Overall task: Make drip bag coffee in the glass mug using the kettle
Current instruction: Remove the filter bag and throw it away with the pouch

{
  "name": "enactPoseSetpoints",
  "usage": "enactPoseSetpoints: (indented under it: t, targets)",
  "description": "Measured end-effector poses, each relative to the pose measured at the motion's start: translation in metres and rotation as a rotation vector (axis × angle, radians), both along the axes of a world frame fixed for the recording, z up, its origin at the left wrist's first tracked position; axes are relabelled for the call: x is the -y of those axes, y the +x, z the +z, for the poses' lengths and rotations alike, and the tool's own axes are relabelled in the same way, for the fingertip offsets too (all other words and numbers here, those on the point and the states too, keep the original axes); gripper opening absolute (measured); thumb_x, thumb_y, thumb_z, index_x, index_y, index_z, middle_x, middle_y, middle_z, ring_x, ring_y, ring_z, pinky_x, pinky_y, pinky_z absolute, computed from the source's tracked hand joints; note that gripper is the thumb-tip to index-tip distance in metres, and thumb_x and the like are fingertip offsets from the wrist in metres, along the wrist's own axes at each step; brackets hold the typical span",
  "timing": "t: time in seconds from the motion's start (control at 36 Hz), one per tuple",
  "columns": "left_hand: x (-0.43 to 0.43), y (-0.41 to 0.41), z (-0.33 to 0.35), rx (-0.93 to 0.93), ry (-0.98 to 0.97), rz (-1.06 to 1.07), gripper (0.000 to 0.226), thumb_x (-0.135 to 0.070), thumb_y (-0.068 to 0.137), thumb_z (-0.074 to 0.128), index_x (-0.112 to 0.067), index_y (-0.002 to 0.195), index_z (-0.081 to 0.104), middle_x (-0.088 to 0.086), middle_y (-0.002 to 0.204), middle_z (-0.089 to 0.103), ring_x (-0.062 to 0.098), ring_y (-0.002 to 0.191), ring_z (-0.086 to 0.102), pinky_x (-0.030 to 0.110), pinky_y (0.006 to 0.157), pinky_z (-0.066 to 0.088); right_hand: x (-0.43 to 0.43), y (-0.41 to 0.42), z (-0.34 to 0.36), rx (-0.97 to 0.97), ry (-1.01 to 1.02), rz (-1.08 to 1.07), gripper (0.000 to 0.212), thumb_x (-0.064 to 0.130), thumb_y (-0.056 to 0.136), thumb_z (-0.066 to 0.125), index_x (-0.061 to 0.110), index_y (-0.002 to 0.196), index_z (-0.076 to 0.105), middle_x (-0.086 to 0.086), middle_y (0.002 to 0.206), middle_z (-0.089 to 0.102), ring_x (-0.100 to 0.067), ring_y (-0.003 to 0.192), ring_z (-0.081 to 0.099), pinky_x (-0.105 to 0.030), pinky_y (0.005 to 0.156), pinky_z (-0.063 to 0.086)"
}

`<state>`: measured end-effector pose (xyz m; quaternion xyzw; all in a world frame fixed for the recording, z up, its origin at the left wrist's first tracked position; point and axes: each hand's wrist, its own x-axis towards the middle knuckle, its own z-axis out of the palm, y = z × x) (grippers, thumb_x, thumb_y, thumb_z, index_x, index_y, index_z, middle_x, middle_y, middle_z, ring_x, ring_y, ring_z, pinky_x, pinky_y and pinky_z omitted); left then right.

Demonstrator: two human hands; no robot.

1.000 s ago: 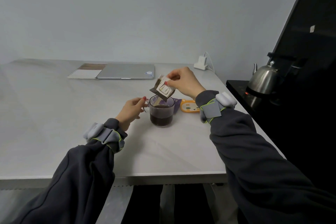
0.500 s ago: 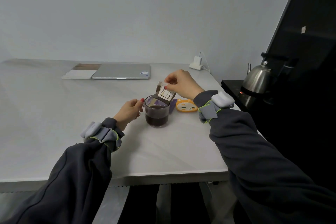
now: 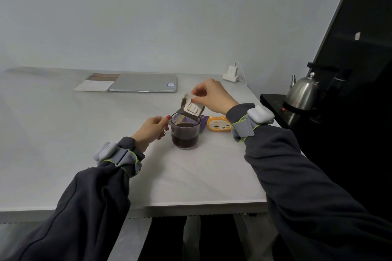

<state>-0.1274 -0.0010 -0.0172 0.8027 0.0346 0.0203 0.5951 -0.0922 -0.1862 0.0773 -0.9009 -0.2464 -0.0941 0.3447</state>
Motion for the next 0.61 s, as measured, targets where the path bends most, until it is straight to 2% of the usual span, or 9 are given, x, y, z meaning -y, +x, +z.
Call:
enactPoseSetpoints:
  t: [0.14,0.28,0.33,0.42,0.47,0.53,0.56,0.61]
  targets:
    - [-0.006,-0.002,0.002,-0.020,-0.041,-0.028,0.035,-0.037,0.097,0.044,-0.005,0.091,0.058,0.004,0.080,0.057,0.015,0.060,0.046,0.022,0.055,0.038,0.003,0.004,-0.005,-0.044,0.012,-0.024,0.019,0.006,0.081,0.067,0.001,0.099,0.071,-0.015,0.097,0.071,-0.014,0.082,0.059,-0.022,0.075,0.047]
    - [-0.014,0.016,0.006,0.007,-0.005,0.058,0.033,-0.039,0.094,0.051,-0.010,0.106,0.061,0.002,0.082,0.057,0.015,0.058,0.045,0.022,0.051,0.036,0.002,0.005,-0.001,-0.084,0.001,-0.027,0.023,0.007,0.082,0.068,0.002,0.104,0.070,-0.014,0.101,0.070,-0.013,0.085,0.058,-0.020,0.074,0.043]
    - [-0.018,0.031,0.010,0.030,0.057,0.040,0.027,-0.030,0.092,0.057,-0.007,0.105,0.062,0.004,0.081,0.059,0.014,0.056,0.045,0.018,0.046,0.036,0.003,0.007,0.002,-0.112,0.028,-0.021,0.024,0.007,0.082,0.068,0.001,0.105,0.070,-0.013,0.102,0.070,-0.013,0.087,0.059,-0.020,0.076,0.045]
    - [-0.021,0.057,0.017,0.031,0.250,-0.049,0.021,-0.020,0.089,0.063,-0.004,0.103,0.066,0.008,0.083,0.061,0.014,0.059,0.048,0.012,0.040,0.038,0.004,0.008,0.005,-0.149,0.072,-0.021,0.022,0.006,0.082,0.068,0.002,0.103,0.070,-0.012,0.097,0.070,-0.013,0.085,0.060,-0.020,0.075,0.046]
    - [-0.021,0.070,0.018,0.035,0.391,-0.105,0.023,-0.021,0.086,0.067,-0.007,0.105,0.067,0.009,0.091,0.067,0.017,0.069,0.054,0.016,0.053,0.045,0.005,0.006,0.005,-0.183,0.075,0.003,0.021,0.006,0.081,0.069,0.003,0.101,0.071,-0.008,0.090,0.069,-0.011,0.080,0.060,-0.016,0.070,0.046]
    - [-0.018,0.088,0.021,0.039,0.560,-0.202,0.031,-0.023,0.084,0.068,-0.009,0.111,0.066,0.010,0.109,0.068,0.021,0.089,0.061,0.026,0.077,0.047,0.004,0.007,0.006,-0.201,0.056,0.002,0.019,0.006,0.080,0.069,0.004,0.099,0.072,-0.003,0.084,0.066,-0.006,0.072,0.059,-0.007,0.063,0.044]
    - [-0.014,0.096,0.022,0.036,0.632,-0.249,0.034,-0.022,0.085,0.067,-0.008,0.116,0.063,0.010,0.117,0.065,0.023,0.100,0.060,0.030,0.087,0.046,0.004,0.007,0.007,-0.211,0.040,0.000,0.018,0.006,0.080,0.069,0.004,0.097,0.072,-0.001,0.081,0.065,-0.003,0.068,0.057,-0.003,0.059,0.042]
    - [-0.006,0.106,0.025,0.008,0.739,-0.300,0.040,-0.018,0.087,0.064,-0.006,0.124,0.057,0.009,0.126,0.058,0.026,0.116,0.054,0.030,0.096,0.038,0.005,0.010,0.007,-0.237,0.015,-0.002,0.017,0.005,0.079,0.068,0.003,0.096,0.072,0.003,0.074,0.063,0.002,0.062,0.053,0.001,0.053,0.038]
